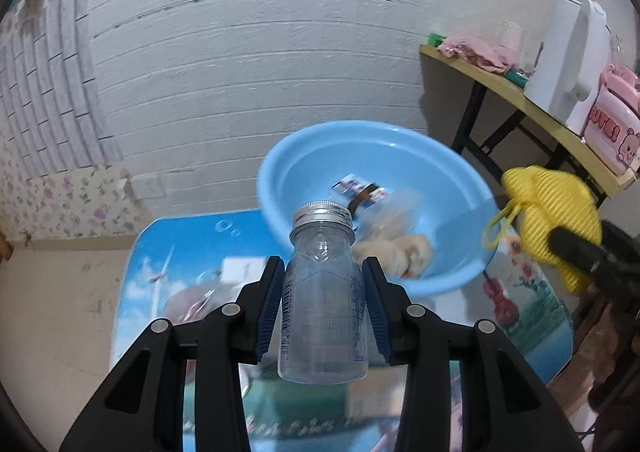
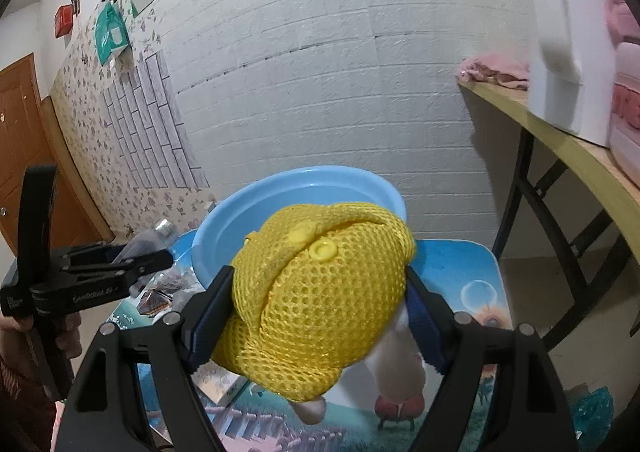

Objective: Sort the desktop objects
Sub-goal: 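Lower the bottle and mesh bag into the blue basin and open both tools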

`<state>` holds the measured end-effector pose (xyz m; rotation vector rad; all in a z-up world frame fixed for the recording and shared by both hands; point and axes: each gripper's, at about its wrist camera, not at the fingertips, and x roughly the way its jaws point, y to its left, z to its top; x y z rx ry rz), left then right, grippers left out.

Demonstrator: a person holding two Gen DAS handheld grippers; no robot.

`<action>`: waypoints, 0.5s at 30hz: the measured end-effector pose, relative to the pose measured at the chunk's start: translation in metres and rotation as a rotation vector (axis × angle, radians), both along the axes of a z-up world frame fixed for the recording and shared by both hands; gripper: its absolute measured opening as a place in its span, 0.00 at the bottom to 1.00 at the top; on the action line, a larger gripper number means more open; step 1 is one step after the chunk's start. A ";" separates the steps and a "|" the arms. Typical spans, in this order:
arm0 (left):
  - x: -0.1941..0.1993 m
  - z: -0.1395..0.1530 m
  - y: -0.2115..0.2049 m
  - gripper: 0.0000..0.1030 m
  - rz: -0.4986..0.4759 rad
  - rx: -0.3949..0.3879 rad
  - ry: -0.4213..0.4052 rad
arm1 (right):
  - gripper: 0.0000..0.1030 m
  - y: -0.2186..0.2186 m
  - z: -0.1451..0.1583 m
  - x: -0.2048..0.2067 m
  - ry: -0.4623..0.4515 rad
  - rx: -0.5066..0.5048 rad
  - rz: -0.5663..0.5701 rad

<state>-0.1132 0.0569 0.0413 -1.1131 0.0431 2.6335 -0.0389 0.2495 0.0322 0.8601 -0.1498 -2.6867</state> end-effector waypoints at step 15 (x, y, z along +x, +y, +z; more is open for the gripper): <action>-0.054 -0.018 0.043 0.47 -0.098 0.001 -0.033 | 0.77 -0.004 -0.014 -0.046 0.003 -0.004 0.030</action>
